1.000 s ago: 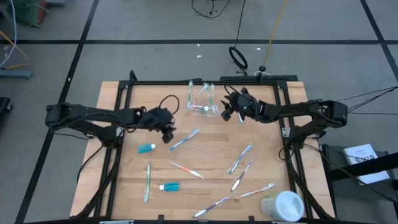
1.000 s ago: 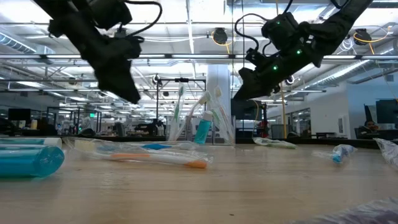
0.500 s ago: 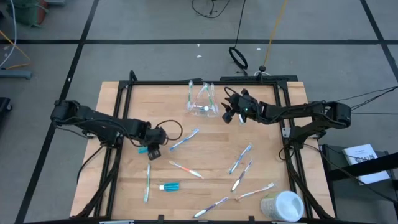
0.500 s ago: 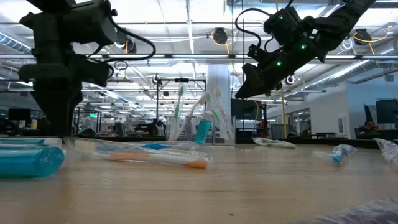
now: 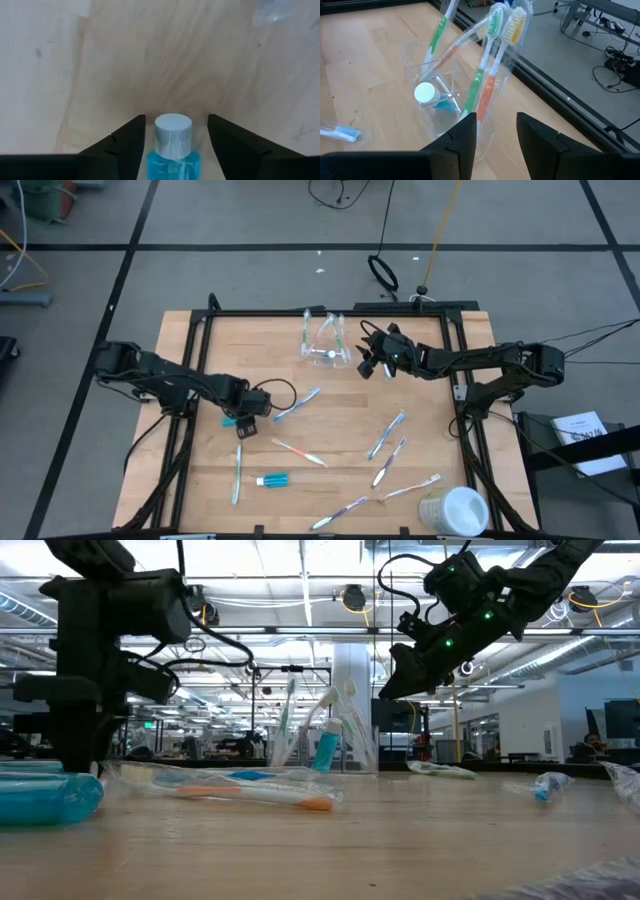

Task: Pick & Place toothbrushing station
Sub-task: Put the blue mouthwash into the transparent organizer

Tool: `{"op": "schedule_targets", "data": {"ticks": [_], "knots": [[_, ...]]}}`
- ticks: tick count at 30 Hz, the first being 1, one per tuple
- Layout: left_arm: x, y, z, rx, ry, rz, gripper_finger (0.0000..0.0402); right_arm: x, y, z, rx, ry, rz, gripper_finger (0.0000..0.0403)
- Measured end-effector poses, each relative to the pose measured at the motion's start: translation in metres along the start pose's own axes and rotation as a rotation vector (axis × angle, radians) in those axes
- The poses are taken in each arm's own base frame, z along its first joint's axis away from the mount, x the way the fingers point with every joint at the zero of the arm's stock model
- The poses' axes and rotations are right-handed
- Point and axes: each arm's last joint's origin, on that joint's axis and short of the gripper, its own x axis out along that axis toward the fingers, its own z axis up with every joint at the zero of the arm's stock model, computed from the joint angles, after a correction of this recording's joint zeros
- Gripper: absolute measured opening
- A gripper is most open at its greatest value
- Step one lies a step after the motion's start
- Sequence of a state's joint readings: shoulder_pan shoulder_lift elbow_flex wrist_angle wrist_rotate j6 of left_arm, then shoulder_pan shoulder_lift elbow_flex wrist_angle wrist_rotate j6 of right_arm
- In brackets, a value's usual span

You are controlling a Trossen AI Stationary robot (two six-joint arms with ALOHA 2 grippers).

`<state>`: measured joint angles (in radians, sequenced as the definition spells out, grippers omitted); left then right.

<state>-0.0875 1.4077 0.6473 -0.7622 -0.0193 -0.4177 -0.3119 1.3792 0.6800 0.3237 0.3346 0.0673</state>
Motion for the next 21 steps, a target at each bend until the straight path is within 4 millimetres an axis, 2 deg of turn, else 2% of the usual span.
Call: {"op": "schedule_targets", "data": {"ticks": [6, 15, 21], "knots": [[0.0068, -0.0001, 0.0017, -0.013, 0.039, 0.019, 0.0216, 0.0, 0.0, 0.0, 0.0, 0.0, 0.0, 0.013], [0.0072, -0.0004, -0.001, -0.021, 0.083, -0.01, 0.0145, 0.0, 0.0, 0.0, -0.003, 0.0, 0.001, 0.013], [0.0042, -0.0034, 0.0067, -0.008, -0.009, -0.034, 0.01, 0.0, 0.0, 0.0001, -0.002, -0.001, 0.001, 0.013]]}}
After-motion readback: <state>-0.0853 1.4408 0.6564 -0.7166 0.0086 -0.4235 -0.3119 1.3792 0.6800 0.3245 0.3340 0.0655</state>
